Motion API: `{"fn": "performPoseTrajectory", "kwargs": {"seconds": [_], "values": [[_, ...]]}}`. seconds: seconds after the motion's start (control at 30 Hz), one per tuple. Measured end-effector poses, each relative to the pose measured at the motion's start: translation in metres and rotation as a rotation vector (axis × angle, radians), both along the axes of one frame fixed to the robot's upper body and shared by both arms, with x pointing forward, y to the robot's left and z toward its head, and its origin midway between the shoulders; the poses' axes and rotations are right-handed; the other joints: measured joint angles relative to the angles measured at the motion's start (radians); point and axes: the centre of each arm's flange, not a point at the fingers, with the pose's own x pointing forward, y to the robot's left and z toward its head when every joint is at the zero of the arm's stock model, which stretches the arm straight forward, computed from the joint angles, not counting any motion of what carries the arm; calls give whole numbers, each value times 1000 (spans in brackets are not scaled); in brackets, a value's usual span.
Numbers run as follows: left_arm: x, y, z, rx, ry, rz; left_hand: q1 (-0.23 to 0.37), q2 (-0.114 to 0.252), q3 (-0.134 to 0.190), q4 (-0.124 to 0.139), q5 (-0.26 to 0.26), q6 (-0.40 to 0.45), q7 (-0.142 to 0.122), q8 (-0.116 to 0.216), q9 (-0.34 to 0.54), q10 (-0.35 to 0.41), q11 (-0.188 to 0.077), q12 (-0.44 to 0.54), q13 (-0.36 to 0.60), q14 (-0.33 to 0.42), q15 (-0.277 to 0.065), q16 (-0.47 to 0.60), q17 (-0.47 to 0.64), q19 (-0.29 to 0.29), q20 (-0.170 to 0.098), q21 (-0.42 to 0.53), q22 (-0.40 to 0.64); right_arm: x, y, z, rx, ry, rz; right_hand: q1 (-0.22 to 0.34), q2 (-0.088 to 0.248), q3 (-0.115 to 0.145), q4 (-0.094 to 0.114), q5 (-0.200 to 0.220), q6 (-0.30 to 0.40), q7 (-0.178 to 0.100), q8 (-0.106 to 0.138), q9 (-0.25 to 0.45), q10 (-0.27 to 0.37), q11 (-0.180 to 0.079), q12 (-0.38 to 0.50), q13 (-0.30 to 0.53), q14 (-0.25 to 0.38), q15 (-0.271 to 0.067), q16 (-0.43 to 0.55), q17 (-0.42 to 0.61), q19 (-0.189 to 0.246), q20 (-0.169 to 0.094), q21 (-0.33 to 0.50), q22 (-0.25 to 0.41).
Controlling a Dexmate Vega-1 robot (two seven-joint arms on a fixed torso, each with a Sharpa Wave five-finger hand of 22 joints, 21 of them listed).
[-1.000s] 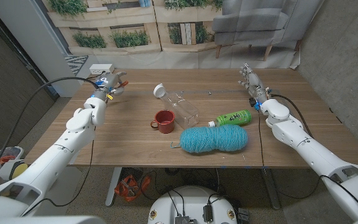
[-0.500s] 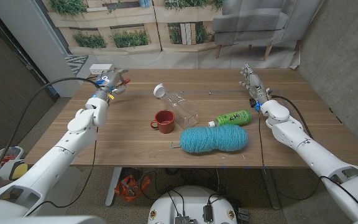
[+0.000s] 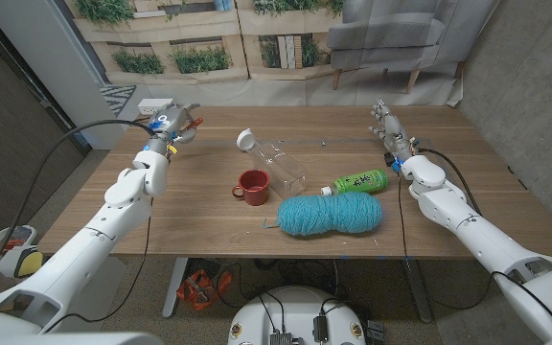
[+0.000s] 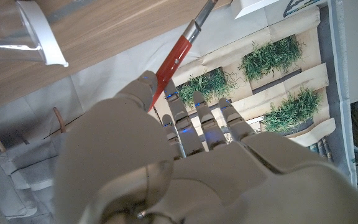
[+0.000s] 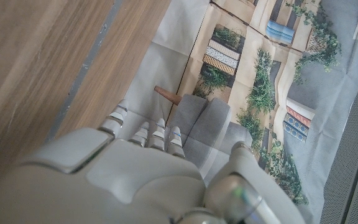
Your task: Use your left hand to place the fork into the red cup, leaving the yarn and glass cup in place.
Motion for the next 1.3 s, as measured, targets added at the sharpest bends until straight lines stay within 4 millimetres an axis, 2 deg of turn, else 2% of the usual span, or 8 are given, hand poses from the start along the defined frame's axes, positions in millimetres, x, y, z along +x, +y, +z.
{"fn": "performPoseTrajectory", "kwargs": {"seconds": [1.3], "values": [[-41,-18,9,-21,-183,-118,4,0,-4,4,7,29,-7,0,0,5,5,4,9,4,4,0,-5,5,-5,0,0,-8,-5,5,-22,-18,11,0,0,0,0,0,0,0,0,0,4,4,0,0,0,0,0,0,0,0,0,0]]}}
